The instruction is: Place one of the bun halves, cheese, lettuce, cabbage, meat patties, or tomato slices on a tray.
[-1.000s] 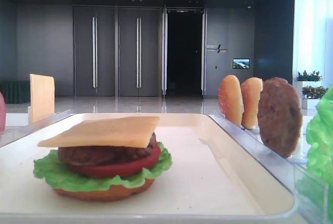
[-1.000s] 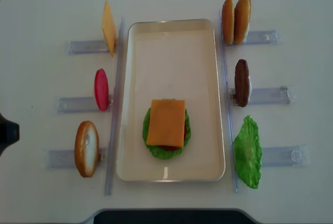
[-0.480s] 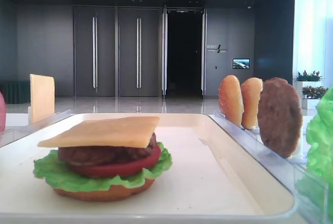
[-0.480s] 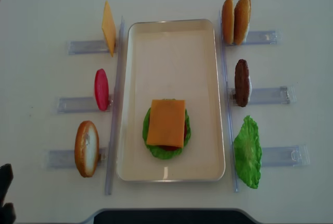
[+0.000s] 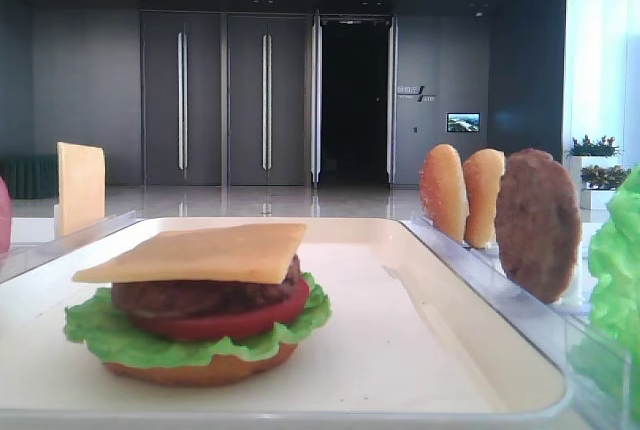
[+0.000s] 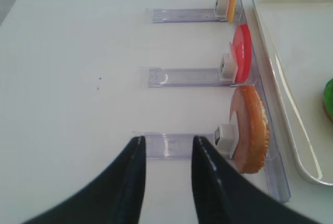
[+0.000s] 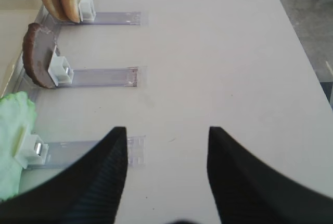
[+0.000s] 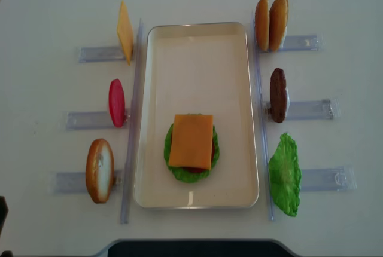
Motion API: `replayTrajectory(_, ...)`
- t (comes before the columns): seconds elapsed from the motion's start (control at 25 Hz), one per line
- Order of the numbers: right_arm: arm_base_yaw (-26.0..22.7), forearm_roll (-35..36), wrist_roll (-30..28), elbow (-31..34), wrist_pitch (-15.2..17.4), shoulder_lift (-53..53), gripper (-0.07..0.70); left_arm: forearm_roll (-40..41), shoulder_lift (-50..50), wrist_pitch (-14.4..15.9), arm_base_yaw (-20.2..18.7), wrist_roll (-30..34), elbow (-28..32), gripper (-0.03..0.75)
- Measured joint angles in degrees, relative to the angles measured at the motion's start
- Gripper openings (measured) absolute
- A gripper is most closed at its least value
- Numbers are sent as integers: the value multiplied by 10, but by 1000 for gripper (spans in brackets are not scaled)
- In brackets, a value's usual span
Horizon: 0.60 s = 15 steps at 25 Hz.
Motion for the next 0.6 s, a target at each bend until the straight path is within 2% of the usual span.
replayTrajectory(0.6,0,0,0,0,0,0,368,0,0,0,0,0,0,219)
